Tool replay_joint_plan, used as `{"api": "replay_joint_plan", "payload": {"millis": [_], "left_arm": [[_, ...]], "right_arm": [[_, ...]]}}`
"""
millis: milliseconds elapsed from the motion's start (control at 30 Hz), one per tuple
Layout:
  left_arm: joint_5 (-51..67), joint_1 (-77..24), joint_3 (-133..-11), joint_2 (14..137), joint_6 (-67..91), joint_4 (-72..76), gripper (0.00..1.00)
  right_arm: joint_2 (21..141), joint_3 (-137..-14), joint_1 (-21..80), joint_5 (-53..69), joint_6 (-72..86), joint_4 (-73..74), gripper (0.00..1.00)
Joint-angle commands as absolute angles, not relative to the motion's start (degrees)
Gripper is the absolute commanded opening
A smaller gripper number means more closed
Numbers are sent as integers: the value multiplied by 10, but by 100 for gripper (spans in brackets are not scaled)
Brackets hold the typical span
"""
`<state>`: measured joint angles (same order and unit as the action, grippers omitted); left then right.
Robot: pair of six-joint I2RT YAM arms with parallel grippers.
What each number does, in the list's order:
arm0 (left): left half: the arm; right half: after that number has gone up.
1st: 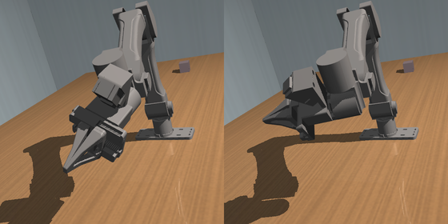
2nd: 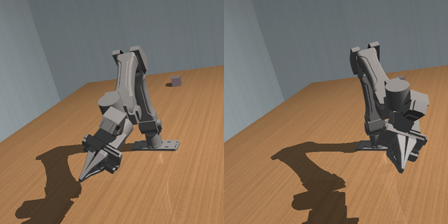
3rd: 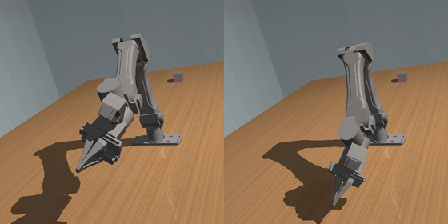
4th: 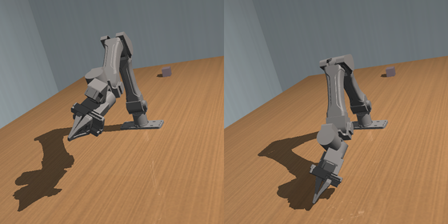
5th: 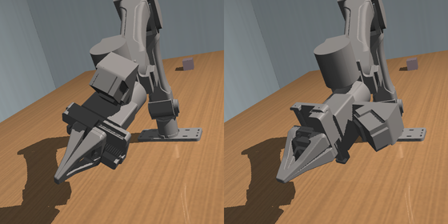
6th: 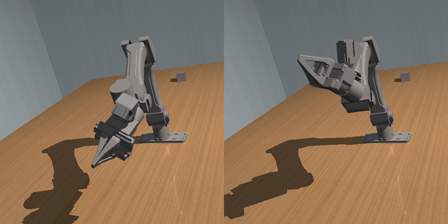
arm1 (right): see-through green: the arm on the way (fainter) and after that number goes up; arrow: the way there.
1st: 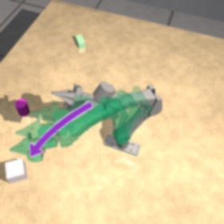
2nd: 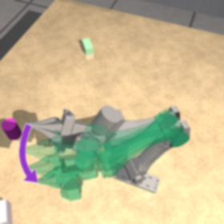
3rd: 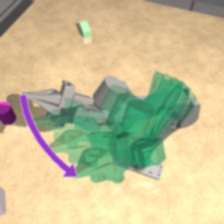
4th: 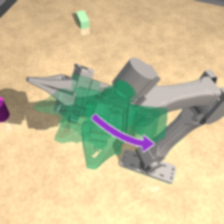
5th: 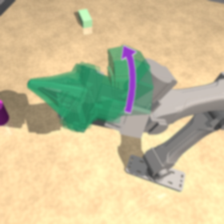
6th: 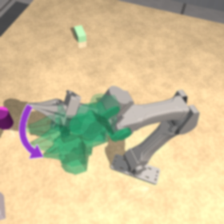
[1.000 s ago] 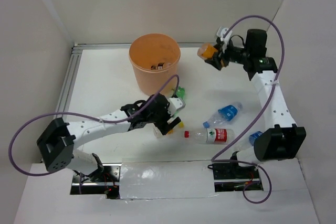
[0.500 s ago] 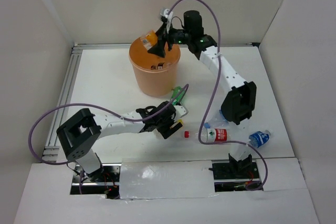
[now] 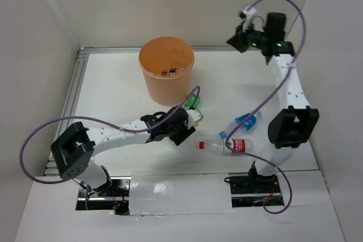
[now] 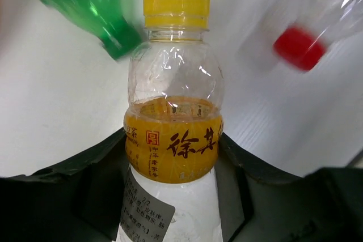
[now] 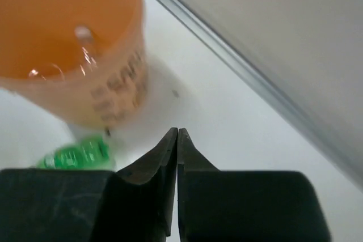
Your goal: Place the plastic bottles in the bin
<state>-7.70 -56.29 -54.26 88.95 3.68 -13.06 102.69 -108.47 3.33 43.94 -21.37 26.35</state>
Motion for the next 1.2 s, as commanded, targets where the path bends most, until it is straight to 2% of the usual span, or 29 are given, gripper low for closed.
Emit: {"api": "replay_joint_plan", "payload": {"millis": [0, 33, 100, 133, 167, 233, 300, 400, 433, 567, 633, 667, 700, 800, 900, 1033, 1167], "left_arm": [[-83, -546, -651, 810, 47, -117, 5], [-83, -535, -672, 804, 47, -117, 5], [-83, -504, -733, 799, 47, -102, 2], [-83, -491, -751, 799, 47, -92, 1], [-83, -467, -770, 804, 60, -81, 1], [-92, -436, -822, 817, 80, -51, 2], [-119, -392, -874, 849, 118, -38, 8], [-138, -335, -934, 898, 162, -48, 14], [-138, -323, -974, 917, 169, -59, 14], [-147, -285, -1051, 1024, 183, -119, 28], [-135, -273, -1066, 1048, 183, -146, 47], [-134, -272, -1066, 1055, 183, -151, 60], [-124, -267, -1057, 1056, 177, -151, 76], [-124, -267, -1038, 1056, 165, -151, 91], [-124, -267, -1033, 1034, 143, -151, 99], [-122, -302, -1023, 984, 62, -146, 99], [-83, -386, -948, 894, -16, -127, 99]], "right_arm": [[947, -988, -47, 468, -361, 387, 7], [937, -968, -60, 468, -476, 424, 11], [917, -906, -75, 462, -595, 538, 28], [910, -884, -83, 462, -729, 577, 53], [902, -827, -88, 443, -784, 605, 61], [868, -766, -88, 419, -902, 635, 69], [825, -679, -95, 397, -963, 608, 79], [785, -589, -95, 370, -1064, 574, 88], [769, -576, -89, 362, -1082, 559, 90], [782, -566, -83, 350, -1116, 571, 90], [800, -577, -83, 343, -1133, 598, 90], [800, -577, -83, 343, -1140, 599, 95], [806, -577, -83, 338, -1140, 599, 95], [806, -563, -83, 317, -1174, 599, 95], [812, -556, -83, 304, -1189, 592, 95], [829, -531, -83, 287, -1189, 543, 95], [842, -499, -71, 259, -1189, 509, 95]]}}
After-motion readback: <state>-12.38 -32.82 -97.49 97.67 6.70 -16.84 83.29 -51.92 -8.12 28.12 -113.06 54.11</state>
